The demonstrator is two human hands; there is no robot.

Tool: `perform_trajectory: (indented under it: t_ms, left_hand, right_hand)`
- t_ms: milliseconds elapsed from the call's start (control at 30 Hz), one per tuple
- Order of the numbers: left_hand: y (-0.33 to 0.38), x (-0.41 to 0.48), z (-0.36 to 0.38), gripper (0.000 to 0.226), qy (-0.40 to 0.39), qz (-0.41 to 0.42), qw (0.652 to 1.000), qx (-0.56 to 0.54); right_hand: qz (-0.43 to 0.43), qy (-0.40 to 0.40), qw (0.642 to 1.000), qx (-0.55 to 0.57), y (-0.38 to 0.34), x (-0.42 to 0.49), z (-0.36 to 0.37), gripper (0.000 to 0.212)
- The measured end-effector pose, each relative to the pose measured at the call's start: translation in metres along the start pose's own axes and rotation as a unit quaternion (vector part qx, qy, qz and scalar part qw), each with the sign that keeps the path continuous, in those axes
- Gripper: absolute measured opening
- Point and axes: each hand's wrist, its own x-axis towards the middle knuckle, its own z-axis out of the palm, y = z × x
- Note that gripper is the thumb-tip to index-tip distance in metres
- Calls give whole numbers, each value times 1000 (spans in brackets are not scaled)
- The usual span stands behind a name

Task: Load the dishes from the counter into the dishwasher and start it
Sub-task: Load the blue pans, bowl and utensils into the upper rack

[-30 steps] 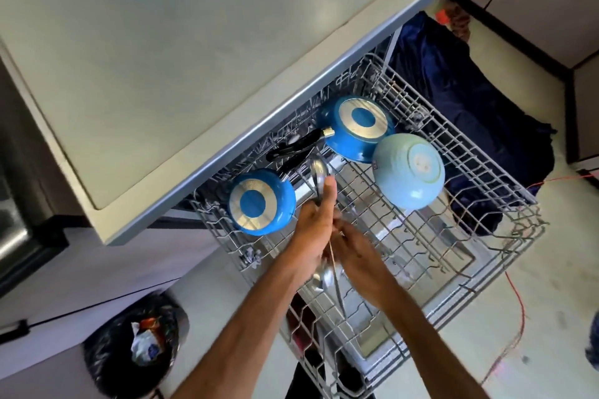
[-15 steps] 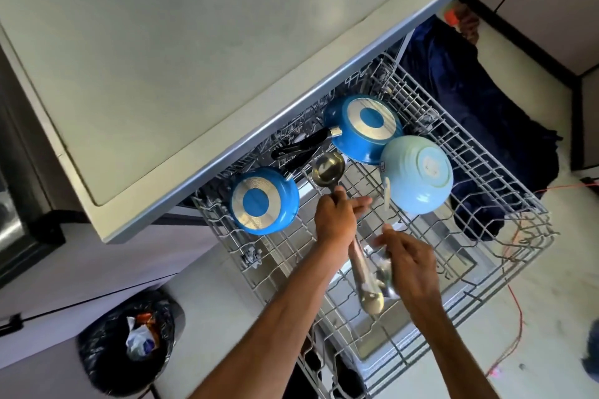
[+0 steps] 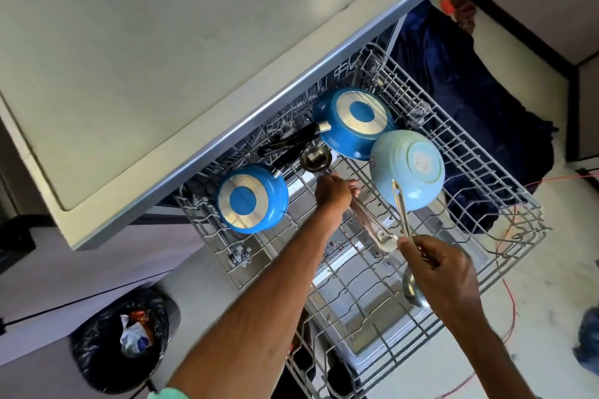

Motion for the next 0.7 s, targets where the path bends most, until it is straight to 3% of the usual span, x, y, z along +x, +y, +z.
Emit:
perform_trajectory:
  t_ms: [67,167,367,500,700]
  left_hand:
    - [5,8,-2,16,8,7,999,35]
    - [8,17,-5,28,37,7,997,66]
    - [-4,27,4,37,43,6,994,98]
    - [-7,29,2,33,57,21,981,184]
    - [-8,23,-15,23,73,105,943,306]
  right_hand:
    - [-37,9,997,-61,0,1,-2,17]
    - [-74,18,992,-100,4,1,2,18]
    - [-91,-33,985,-140,10,7,30,23]
    - [-76,-54,986,-137,10,13,41,24]
    - [-72,-45,992,-89,14,14,41,30]
